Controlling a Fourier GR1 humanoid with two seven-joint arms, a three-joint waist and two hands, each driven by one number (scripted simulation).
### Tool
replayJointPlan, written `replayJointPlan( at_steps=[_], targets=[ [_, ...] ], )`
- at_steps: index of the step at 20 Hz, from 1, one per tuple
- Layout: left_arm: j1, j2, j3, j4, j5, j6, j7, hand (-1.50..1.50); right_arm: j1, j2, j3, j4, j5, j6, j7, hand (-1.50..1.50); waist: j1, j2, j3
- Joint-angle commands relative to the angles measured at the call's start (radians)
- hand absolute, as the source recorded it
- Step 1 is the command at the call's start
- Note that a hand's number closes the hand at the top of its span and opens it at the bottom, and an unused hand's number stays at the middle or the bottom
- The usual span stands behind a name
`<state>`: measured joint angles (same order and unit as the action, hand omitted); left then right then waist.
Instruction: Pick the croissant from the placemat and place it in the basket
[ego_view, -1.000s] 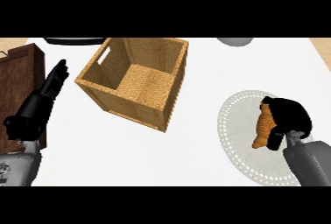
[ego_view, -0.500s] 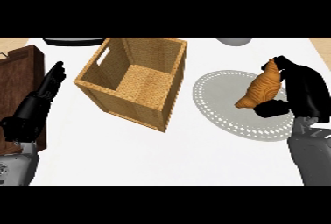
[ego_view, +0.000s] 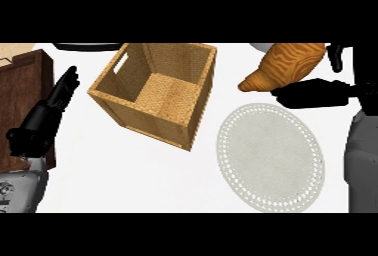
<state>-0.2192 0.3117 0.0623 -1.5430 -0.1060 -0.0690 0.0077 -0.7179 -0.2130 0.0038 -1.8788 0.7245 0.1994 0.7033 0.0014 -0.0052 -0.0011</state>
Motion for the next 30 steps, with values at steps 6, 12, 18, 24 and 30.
replayJointPlan(
  at_steps=[6,12,18,24,30],
  targets=[
    [-0.01,-0.02,-0.018,0.0,-0.022,0.0,0.026,0.0,-0.477,0.113,-0.011,0.208,-0.097,0.105,0.245,1.5,0.013,0.003,0.0],
    [0.046,-0.024,-0.001,0.014,-0.013,-0.015,-0.064,0.0,-0.652,0.189,-0.011,0.463,-0.073,0.058,0.276,1.5,0.016,0.006,-0.001],
    [-0.036,-0.012,0.013,0.033,-0.007,-0.025,-0.01,0.0,-0.805,0.212,0.019,0.706,-0.15,-0.018,0.338,1.5,0.026,0.008,-0.001],
    [0.023,-0.056,-0.012,0.009,-0.043,0.014,-0.044,0.0,-0.773,0.213,0.027,0.893,-0.171,-0.03,0.261,1.5,0.022,0.011,-0.001],
    [-0.009,-0.027,0.005,-0.016,-0.037,-0.004,0.01,0.0,-0.793,0.213,0.134,0.92,-0.106,0.116,0.356,1.5,0.002,0.002,0.001]
  ],
)
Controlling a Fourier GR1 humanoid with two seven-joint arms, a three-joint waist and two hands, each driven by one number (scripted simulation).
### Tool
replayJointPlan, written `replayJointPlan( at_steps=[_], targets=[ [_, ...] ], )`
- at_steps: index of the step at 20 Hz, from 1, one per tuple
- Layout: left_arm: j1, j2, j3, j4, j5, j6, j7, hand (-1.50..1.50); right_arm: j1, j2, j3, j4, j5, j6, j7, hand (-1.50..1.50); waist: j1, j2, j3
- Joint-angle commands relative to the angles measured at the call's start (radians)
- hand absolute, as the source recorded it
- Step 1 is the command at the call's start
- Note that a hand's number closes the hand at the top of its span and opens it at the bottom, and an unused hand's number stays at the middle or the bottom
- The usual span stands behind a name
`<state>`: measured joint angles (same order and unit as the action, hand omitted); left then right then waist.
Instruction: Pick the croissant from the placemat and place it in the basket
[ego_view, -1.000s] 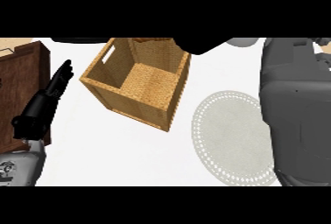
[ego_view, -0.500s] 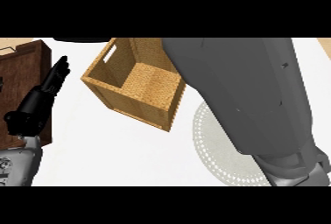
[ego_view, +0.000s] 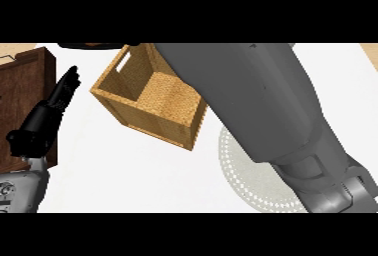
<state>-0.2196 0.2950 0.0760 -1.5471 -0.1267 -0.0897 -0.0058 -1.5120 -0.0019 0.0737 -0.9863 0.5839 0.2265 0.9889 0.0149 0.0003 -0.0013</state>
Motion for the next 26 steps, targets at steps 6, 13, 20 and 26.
replayJointPlan(
  at_steps=[6,13,20,26],
  targets=[
    [-0.003,-0.005,0.004,-0.007,0.003,-0.008,0.004,0.0,-0.023,-0.001,0.095,0.125,0.047,0.177,0.003,1.5,-0.005,0.0,0.0],
    [0.036,-0.01,0.01,0.009,-0.005,-0.018,-0.039,0.0,-0.013,0.002,0.061,0.102,-0.109,0.12,0.022,-1.5,-0.001,-0.001,0.0],
    [0.001,-0.028,0.002,-0.043,-0.015,0.006,0.042,0.0,0.024,-0.004,-0.042,0.044,-0.072,-0.145,-0.057,-1.5,-0.002,0.0,0.002],
    [0.007,0.003,0.033,-0.008,0.006,-0.025,0.015,0.0,0.064,-0.054,-0.147,-0.046,-0.024,-0.393,-0.031,-1.5,-0.02,-0.003,0.002]
  ],
)
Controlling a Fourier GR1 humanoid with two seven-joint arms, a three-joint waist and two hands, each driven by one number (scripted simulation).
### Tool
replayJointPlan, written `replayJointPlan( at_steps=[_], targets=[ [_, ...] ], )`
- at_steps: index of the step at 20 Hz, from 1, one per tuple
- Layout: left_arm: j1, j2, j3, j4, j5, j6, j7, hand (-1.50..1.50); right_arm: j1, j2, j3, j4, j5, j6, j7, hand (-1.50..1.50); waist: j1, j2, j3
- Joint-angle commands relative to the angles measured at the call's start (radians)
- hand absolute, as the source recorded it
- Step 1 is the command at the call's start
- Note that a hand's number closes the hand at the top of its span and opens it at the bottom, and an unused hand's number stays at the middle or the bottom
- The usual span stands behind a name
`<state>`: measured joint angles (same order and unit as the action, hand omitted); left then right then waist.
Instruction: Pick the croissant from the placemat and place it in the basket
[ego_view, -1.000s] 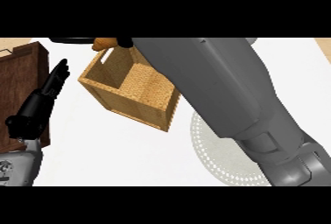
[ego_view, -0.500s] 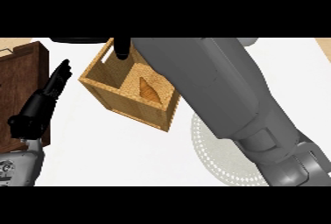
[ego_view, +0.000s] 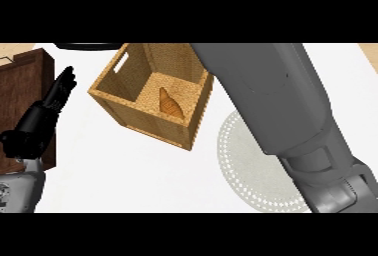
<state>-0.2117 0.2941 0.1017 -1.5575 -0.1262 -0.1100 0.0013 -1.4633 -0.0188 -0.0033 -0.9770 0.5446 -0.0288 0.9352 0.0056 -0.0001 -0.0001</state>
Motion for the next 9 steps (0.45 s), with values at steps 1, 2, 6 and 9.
replayJointPlan(
  at_steps=[1,2,6,9],
  targets=[
    [-0.009,-0.001,0.014,0.046,-0.002,0.005,-0.035,0.0,-0.009,-0.039,-0.071,-0.027,0.045,-0.17,0.041,-1.5,-0.007,0.002,-0.001],
    [0.0,0.009,0.014,-0.004,0.009,-0.008,-0.01,0.0,0.035,-0.063,-0.087,-0.044,0.052,-0.197,0.028,-1.5,-0.005,-0.001,0.0],
    [-0.002,-0.005,0.015,0.031,-0.011,0.016,-0.007,0.0,0.164,-0.126,-0.113,-0.199,0.059,-0.209,0.036,-1.5,-0.034,-0.007,0.001],
    [0.022,-0.033,-0.015,-0.042,-0.03,0.038,0.035,0.0,0.291,-0.18,-0.147,-0.28,0.048,-0.219,-0.027,-1.5,-0.025,-0.008,0.002]
  ],
)
